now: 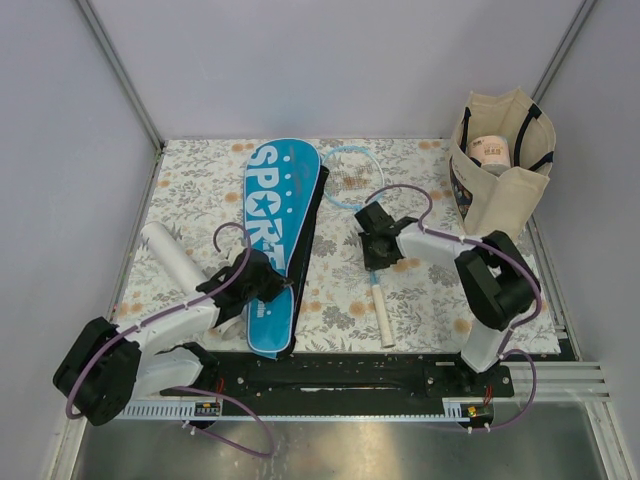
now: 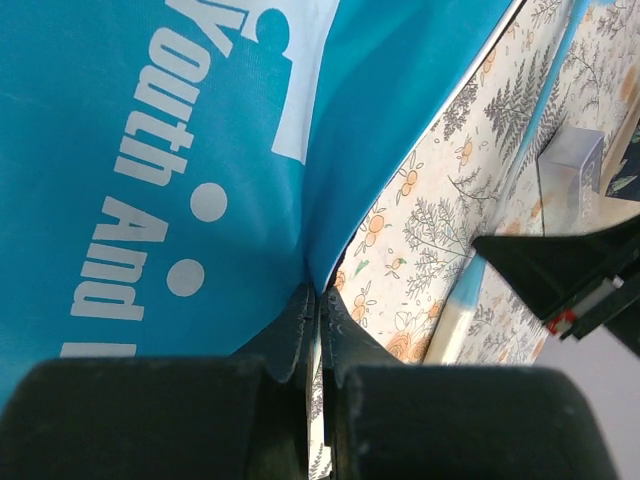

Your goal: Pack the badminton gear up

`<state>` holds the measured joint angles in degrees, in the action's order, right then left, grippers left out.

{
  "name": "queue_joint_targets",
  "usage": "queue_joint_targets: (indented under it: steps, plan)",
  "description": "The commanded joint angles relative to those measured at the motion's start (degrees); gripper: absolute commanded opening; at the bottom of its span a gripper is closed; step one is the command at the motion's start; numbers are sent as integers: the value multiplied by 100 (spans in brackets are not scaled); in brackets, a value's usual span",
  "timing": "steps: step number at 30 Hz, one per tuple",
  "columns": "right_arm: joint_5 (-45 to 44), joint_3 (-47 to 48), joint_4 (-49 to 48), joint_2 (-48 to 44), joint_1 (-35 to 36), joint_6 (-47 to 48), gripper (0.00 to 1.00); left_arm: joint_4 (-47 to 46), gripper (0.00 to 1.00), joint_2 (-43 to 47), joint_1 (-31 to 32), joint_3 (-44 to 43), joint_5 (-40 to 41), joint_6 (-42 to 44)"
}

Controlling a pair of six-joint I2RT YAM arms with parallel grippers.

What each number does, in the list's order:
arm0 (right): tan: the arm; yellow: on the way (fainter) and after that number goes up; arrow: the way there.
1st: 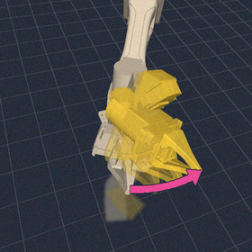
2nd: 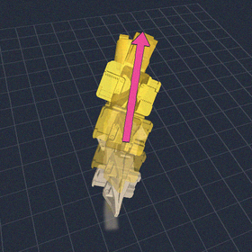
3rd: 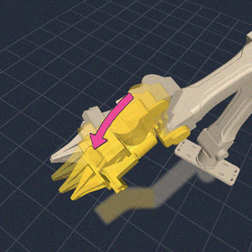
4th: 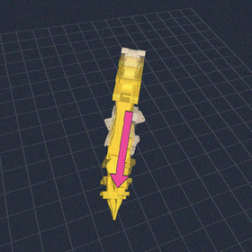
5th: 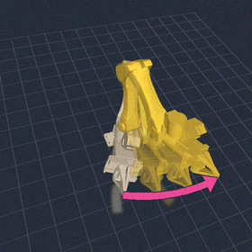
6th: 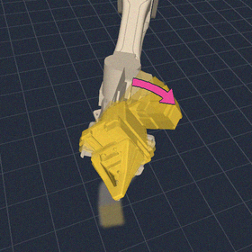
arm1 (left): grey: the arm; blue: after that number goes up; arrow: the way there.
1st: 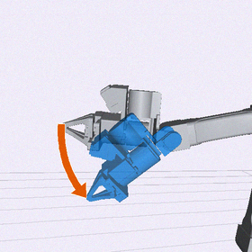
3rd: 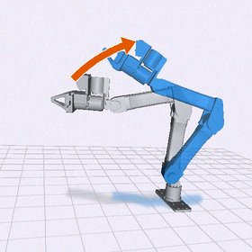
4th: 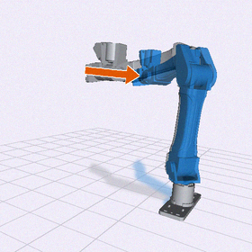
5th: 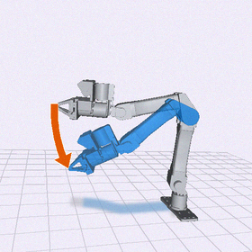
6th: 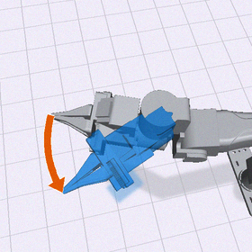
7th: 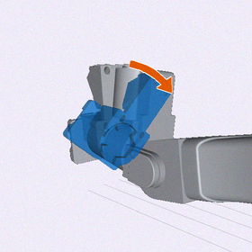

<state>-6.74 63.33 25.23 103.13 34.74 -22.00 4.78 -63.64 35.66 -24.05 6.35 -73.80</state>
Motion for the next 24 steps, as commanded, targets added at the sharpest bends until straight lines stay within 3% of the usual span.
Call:
queue_joint_targets:
  steps: [1,15,24]
  plan:
    - [-204,-505,183,-715,147,-410,0,-425,0,-70,-24,-345,15,76]
    - [-336,-1209,641,-2279,577,-507,0,-460,0,-483,-24,-811,86,445]
    - [-679,-1315,764,-2535,1824,-1042,0,-829,0,-843,-24,-969,-292,735]
